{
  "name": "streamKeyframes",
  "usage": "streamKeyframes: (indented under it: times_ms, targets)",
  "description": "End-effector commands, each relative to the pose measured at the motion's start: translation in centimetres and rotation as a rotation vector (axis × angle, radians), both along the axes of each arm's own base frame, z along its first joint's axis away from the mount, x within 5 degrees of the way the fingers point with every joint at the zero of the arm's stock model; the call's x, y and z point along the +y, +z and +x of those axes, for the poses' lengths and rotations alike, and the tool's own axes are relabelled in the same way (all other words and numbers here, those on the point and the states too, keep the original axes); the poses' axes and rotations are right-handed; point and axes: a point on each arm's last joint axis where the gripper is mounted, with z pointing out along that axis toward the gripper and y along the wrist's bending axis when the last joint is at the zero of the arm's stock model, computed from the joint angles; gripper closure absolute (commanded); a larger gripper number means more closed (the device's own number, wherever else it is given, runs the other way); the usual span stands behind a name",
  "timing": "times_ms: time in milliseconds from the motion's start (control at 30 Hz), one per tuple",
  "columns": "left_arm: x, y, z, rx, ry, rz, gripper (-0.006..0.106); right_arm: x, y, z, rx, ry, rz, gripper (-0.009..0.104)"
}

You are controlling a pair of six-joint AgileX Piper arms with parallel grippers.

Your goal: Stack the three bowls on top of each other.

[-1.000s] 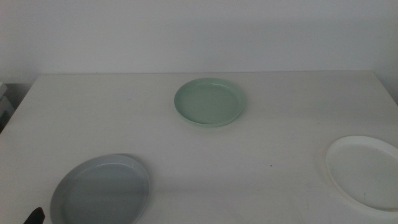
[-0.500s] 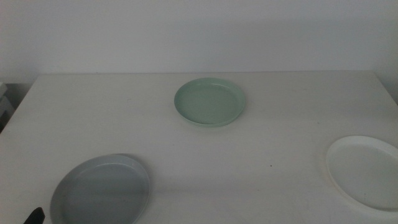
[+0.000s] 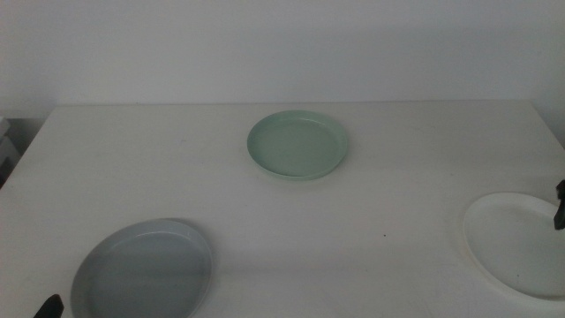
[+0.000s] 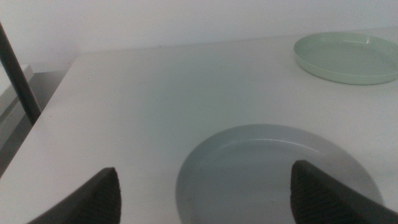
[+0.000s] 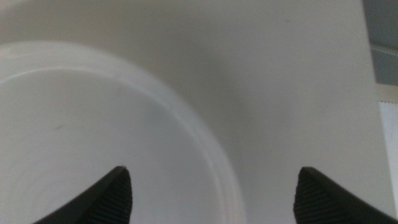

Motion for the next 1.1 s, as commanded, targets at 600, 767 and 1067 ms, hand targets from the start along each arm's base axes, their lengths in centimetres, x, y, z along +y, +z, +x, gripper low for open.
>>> streamKeyframes:
  times_ms: [600,767,1067]
  targets:
    - [0.0,0.9,0.0,-0.088,0.007,-0.020,-0.003,-1.2,-0.9,1.7,-0.081,0.027,-0.073,0.086]
    - [0.0,0.9,0.0,-0.088,0.007,-0.020,-0.003,-0.9,1.3,1.3,-0.129,0.024,-0.083,0.096]
    - [0.0,0.9,0.0,-0.088,0.007,-0.020,-0.003,5.8,7.4,0.8,-0.296,0.117,0.000,0.096]
